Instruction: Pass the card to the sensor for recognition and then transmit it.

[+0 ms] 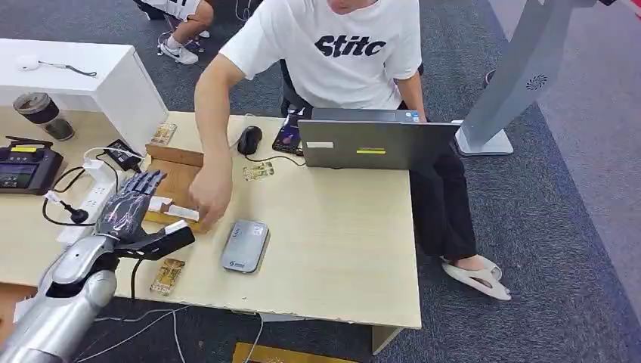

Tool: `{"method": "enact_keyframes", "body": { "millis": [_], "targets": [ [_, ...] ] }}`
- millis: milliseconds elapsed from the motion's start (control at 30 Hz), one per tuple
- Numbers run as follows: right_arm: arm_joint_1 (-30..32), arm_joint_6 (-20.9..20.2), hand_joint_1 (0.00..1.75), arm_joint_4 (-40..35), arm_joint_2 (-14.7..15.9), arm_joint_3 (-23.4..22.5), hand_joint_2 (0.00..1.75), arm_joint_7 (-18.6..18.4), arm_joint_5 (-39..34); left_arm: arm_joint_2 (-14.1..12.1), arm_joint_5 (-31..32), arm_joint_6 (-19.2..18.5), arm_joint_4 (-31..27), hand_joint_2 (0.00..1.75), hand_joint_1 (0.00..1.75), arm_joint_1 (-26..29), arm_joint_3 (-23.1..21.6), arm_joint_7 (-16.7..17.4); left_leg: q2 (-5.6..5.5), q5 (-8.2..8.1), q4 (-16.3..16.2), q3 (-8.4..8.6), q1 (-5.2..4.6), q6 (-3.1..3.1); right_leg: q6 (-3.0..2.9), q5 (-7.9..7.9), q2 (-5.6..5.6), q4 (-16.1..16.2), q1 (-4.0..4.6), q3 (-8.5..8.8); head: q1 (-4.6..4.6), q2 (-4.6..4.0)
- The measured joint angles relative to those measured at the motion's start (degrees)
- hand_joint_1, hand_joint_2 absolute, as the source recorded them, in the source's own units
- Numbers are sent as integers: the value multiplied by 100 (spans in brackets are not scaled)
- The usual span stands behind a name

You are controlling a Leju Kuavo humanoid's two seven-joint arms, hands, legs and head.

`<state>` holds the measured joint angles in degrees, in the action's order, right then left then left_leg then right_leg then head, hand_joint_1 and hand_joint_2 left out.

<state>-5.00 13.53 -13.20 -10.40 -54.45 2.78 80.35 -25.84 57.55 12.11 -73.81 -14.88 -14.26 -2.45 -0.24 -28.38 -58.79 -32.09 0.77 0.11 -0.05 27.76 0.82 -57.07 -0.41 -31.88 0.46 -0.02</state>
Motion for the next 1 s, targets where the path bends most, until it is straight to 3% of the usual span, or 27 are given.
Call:
{"method": "enact_keyframes", "body": {
  "millis": [367, 1000],
  "targets": [
    [16, 7, 0, 0, 2, 0, 175, -2, 4, 44, -315, -148, -530, 175, 0, 345, 632, -201, -1, 1, 0, 0, 2, -1, 0, 0, -2, -1, 1, 2, 0, 0],
    [11, 4, 0, 0, 2, 0, 175, -9, 7, 44, -295, -183, -610, 175, 0, 422, 770, -221, -2, 1, 0, 0, 1, -1, 0, 0, -5, -1, 1, 2, 0, 0]
  ]
}}
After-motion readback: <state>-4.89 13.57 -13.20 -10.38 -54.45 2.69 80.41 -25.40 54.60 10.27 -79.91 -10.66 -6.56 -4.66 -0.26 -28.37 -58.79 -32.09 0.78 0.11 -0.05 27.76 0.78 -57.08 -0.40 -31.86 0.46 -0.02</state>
